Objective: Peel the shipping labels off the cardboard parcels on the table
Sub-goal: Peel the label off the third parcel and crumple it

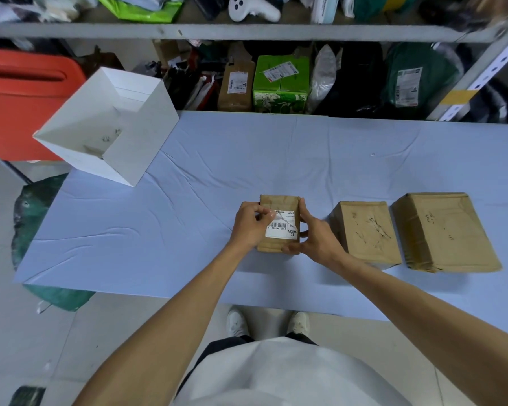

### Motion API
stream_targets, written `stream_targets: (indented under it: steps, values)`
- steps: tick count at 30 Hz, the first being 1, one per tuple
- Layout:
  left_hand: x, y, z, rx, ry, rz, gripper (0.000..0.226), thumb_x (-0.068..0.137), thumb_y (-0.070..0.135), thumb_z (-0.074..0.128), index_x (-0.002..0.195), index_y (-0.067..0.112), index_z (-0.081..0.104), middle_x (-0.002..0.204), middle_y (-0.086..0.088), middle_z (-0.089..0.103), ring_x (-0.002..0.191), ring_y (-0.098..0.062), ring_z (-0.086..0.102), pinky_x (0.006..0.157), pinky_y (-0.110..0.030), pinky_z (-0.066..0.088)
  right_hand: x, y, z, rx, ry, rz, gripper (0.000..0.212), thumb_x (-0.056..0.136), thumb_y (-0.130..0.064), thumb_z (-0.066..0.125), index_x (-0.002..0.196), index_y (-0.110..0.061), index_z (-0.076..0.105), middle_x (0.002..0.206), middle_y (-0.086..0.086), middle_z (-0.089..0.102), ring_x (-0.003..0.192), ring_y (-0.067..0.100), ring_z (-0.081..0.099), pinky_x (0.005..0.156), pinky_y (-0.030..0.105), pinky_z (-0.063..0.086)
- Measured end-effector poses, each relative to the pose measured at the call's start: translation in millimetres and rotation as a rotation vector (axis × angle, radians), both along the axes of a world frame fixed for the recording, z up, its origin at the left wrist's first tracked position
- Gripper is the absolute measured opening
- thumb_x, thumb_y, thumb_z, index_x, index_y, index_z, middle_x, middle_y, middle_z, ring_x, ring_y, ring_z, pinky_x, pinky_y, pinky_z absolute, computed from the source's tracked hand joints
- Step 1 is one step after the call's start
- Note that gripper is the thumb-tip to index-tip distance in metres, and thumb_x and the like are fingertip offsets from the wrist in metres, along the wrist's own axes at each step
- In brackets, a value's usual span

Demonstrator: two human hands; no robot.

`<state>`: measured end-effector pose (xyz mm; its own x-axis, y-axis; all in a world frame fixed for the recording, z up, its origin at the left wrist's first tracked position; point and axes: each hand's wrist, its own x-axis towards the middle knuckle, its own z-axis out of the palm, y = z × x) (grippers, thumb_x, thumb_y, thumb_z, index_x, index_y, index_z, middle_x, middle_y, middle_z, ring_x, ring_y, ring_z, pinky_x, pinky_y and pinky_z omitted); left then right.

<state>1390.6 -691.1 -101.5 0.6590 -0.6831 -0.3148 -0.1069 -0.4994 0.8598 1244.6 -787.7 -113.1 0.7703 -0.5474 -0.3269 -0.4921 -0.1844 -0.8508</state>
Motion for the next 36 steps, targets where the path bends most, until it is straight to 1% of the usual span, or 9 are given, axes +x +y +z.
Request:
stream_targets:
  steps: [5,7,13,18,22,26,30,32,36]
  values:
    - [1.1,-0.2,-0.3,0.013,-0.001,-0.003,0.013,0.089,0.025,0.067,0.091,0.014,0.062,0.121,-0.005,0.054,0.096,-0.016,0.06,0.067,-0.012,0.044,-0.3,-0.7,-0.8,-0.008,-0.005,0.001,0.12,0.07,-0.003,0.083,0.153,-0.02,-0.002,0.118,-0.013,0.049,0.09,0.002,0.058,0.063,0.005,0.049]
    - [1.1,-0.3,-0.8,0.012,0.002,-0.003,0.012,0.089,0.026,0.067,0.089,0.016,0.061,0.121,-0.005,0.054,0.094,-0.015,0.06,0.062,-0.008,0.041,-0.5,-0.8,-1.0,-0.013,-0.006,0.004,0.12,0.07,-0.003,0.083,0.153,-0.018,-0.002,0.118,-0.013,0.048,0.09,0.002,0.057,0.063,0.004,0.048]
    - [0.9,0.6,-0.7,-0.003,0.026,0.007,0.014,0.088,0.025,0.068,0.092,0.013,0.062,0.124,-0.007,0.054,0.102,-0.022,0.063,0.076,-0.022,0.05,-0.1,-0.7,-0.4,-0.011,-0.006,0.005,0.12,0.07,-0.001,0.082,0.152,-0.019,-0.004,0.115,-0.012,0.049,0.088,0.0,0.057,0.062,0.005,0.049]
    - [0.9,3.0,-0.6,-0.022,0.044,0.034,0.015,0.087,0.025,0.069,0.093,0.013,0.062,0.122,-0.005,0.057,0.101,-0.02,0.064,0.067,-0.013,0.047,0.0,-1.2,0.5,-0.015,-0.005,0.012,0.119,0.071,-0.001,0.082,0.153,-0.017,-0.003,0.117,-0.011,0.049,0.087,-0.001,0.057,0.065,0.006,0.05]
    - [0.2,1.5,-0.5,-0.006,0.005,0.038,0.018,0.089,0.023,0.067,0.097,0.008,0.066,0.119,-0.004,0.06,0.094,-0.016,0.064,0.059,-0.005,0.043,0.5,-1.7,1.0,-0.01,-0.004,0.004,0.12,0.07,0.001,0.082,0.153,-0.018,-0.003,0.12,-0.008,0.051,0.086,0.004,0.06,0.062,0.008,0.051]
    - [2.0,0.4,1.0,0.007,0.014,0.031,0.018,0.088,0.023,0.067,0.097,0.007,0.068,0.109,-0.005,0.069,0.086,-0.014,0.065,0.053,-0.002,0.043,1.5,-2.0,2.0,-0.024,-0.002,0.01,0.12,0.07,-0.001,0.082,0.153,-0.017,-0.003,0.122,-0.009,0.05,0.095,0.013,0.06,0.067,0.008,0.052]
    - [1.3,1.3,2.9,0.006,0.033,0.039,0.014,0.088,0.022,0.067,0.094,0.009,0.067,0.105,-0.004,0.068,0.083,-0.013,0.065,0.051,-0.002,0.043,1.7,-3.2,2.0,-0.023,0.003,0.018,0.121,0.07,-0.003,0.083,0.153,-0.018,-0.003,0.12,-0.011,0.052,0.091,0.007,0.06,0.066,0.007,0.051]
    - [1.0,1.9,3.8,-0.002,0.045,0.039,0.013,0.088,0.022,0.067,0.094,0.01,0.066,0.105,-0.004,0.068,0.082,-0.013,0.065,0.053,-0.004,0.045,1.6,-3.6,1.3,-0.018,0.008,0.024,0.121,0.07,-0.004,0.083,0.153,-0.019,-0.004,0.12,-0.011,0.052,0.089,0.004,0.06,0.065,0.007,0.051]
    - [0.9,2.3,3.7,-0.005,0.047,0.031,0.012,0.088,0.023,0.068,0.094,0.012,0.065,0.111,-0.005,0.067,0.091,-0.018,0.067,0.068,-0.019,0.052,1.1,-4.5,0.1,-0.008,0.008,0.025,0.121,0.069,-0.004,0.083,0.153,-0.019,-0.003,0.12,-0.011,0.051,0.09,0.003,0.059,0.064,0.006,0.05]
